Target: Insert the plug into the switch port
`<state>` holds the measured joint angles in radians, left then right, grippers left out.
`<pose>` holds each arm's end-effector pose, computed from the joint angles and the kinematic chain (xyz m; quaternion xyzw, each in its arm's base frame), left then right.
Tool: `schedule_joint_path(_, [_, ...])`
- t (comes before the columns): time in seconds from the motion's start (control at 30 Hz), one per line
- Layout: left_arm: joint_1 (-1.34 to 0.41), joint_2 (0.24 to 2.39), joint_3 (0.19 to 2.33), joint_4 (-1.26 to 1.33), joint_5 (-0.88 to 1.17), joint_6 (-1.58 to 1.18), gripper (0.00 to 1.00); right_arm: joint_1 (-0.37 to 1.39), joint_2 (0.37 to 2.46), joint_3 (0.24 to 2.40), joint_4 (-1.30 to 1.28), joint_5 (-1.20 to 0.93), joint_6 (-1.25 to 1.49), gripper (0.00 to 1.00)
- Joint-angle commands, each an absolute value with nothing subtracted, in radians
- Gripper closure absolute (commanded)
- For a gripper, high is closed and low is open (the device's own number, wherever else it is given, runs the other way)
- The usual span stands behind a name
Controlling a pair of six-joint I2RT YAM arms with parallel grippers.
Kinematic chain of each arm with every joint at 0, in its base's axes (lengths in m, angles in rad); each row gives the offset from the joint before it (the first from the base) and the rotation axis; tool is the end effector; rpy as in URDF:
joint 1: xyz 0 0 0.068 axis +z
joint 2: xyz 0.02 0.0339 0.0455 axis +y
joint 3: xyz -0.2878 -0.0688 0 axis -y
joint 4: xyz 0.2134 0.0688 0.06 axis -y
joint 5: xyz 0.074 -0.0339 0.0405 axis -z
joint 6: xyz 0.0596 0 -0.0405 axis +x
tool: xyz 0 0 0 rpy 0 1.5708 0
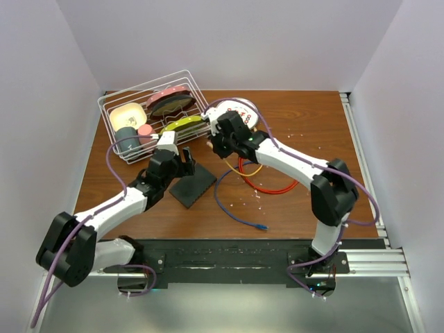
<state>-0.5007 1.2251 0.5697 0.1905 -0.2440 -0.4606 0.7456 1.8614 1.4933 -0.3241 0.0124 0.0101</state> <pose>0.2228 -0.1055 0.2427 -0.0470 0.8458 -0.1492 0.5101 0.3135 0.2885 0.2832 -0.3229 0.8455 0.1517 0.3974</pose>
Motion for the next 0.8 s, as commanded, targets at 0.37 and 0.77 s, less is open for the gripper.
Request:
schedule_joint_path(0.37, [-0.456, 1.189, 0.433, 0.207, -0.192, -0.502, 0.26, 0.975, 1.744, 1.255, -0.325, -0.029, 0.058, 1.0])
schedule_joint_path(0.77, [-0.333, 1.299, 0.373, 0.362, -0.031, -0.502, 0.27, 1.094, 1.789, 1.183, -0.273, -0.075, 0.146, 1.0])
